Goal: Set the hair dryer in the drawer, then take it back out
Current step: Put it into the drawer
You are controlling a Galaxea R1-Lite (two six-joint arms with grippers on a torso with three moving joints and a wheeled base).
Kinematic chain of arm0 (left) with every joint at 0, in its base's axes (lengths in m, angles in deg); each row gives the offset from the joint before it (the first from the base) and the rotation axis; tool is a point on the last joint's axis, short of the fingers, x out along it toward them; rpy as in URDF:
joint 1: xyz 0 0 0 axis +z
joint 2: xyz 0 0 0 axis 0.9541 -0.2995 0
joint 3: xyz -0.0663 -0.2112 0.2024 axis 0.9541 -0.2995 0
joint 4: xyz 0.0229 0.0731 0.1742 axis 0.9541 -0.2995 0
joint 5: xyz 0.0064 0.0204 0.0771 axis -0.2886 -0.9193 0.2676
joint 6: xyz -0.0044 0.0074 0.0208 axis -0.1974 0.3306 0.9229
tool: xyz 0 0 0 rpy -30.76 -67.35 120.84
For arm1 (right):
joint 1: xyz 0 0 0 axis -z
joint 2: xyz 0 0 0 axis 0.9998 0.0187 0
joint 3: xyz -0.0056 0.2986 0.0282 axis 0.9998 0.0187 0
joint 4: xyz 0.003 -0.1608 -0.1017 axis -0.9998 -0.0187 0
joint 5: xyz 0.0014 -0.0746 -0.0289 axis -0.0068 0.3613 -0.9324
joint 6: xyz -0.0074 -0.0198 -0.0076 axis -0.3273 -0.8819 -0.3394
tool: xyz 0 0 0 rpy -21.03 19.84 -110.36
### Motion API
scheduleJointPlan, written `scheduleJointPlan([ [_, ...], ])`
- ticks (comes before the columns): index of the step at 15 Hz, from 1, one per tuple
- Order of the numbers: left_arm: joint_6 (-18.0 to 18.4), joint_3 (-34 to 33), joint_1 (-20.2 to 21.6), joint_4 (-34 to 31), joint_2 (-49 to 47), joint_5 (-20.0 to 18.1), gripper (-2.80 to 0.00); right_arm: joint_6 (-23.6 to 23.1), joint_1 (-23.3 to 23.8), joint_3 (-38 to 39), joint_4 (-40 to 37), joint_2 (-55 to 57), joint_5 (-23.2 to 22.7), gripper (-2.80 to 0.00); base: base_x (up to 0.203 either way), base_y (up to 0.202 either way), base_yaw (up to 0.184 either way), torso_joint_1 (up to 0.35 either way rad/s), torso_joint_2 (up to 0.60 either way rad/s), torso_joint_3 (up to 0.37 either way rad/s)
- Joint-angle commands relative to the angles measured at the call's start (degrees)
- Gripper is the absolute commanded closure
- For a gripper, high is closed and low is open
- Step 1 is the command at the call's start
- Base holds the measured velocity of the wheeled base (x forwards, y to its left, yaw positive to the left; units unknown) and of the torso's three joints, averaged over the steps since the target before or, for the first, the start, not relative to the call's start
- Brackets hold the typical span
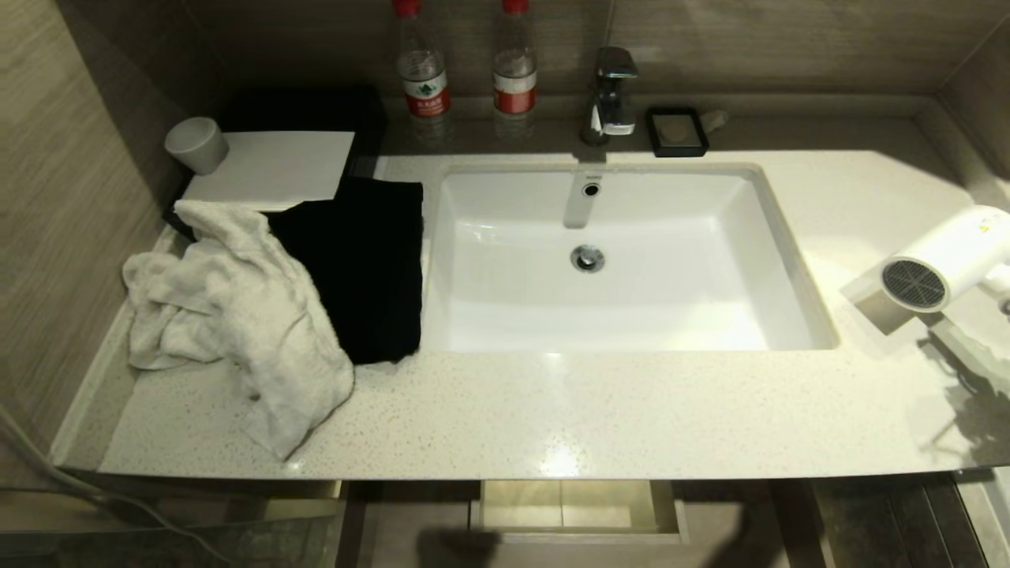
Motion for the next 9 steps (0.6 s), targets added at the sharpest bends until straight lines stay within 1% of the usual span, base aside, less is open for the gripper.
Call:
scheduleJointPlan([
  [1,-0.01,0.0,0.0,0.01,0.09,0.0,0.0,-0.22,-0.12,0.42,0.1,-1.97,-0.11,0.0,0.0,0.0,0.0,-0.32,0.25,-0.061],
  [5,-0.01,0.0,0.0,0.01,0.09,0.0,0.0,-0.13,-0.41,0.68,0.36,-3.13,-0.11,0.0,0.0,0.0,0.0,-0.344,0.24,-0.102],
  [9,-0.01,0.0,0.0,0.01,0.09,0.0,0.0,0.31,-0.59,1.43,0.37,-5.23,-0.11,0.0,0.0,0.0,0.0,-0.327,0.17,-0.148],
])
